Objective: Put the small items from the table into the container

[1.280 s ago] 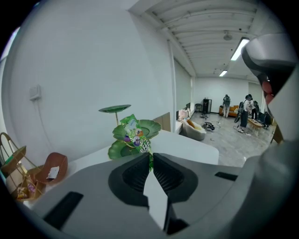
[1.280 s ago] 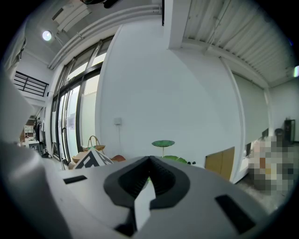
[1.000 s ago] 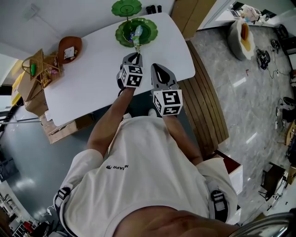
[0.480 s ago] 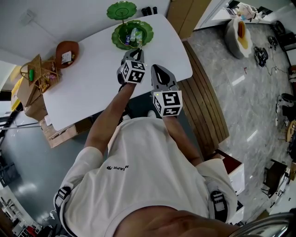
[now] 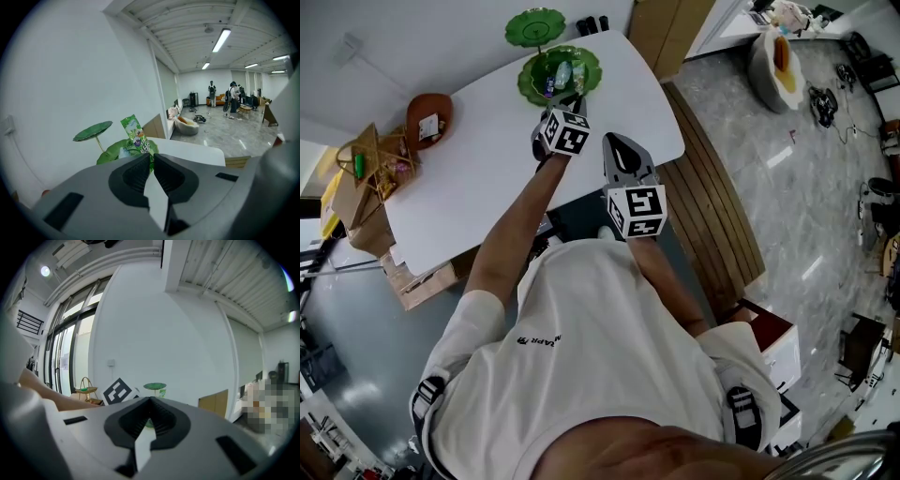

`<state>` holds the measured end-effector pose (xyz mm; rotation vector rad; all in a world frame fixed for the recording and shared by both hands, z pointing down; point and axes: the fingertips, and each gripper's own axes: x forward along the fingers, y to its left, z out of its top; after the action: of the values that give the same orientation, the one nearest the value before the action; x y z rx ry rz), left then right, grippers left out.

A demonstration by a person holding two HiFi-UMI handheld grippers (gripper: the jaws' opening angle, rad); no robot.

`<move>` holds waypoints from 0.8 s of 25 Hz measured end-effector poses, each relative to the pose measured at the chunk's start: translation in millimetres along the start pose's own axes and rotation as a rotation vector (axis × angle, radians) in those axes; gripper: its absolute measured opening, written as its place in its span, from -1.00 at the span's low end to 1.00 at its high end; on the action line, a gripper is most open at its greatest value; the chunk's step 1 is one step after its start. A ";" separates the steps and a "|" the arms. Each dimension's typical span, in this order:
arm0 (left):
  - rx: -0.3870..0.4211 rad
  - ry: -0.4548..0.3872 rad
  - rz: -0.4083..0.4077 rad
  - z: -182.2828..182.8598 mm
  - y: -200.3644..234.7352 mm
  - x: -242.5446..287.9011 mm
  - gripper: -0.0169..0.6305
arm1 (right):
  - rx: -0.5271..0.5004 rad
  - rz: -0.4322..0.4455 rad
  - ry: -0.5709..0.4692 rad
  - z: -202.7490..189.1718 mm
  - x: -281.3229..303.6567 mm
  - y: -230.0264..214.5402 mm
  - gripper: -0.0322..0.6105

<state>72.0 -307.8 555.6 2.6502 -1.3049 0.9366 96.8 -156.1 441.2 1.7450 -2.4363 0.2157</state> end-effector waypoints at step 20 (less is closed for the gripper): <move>-0.043 0.177 -0.100 -24.9 6.4 52.3 -0.86 | 0.018 -0.026 -0.006 5.7 -0.7 -17.9 -0.88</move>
<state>79.1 -341.6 602.5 2.5075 -1.1303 1.0866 113.8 -162.2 436.1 1.7861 -2.4215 0.2302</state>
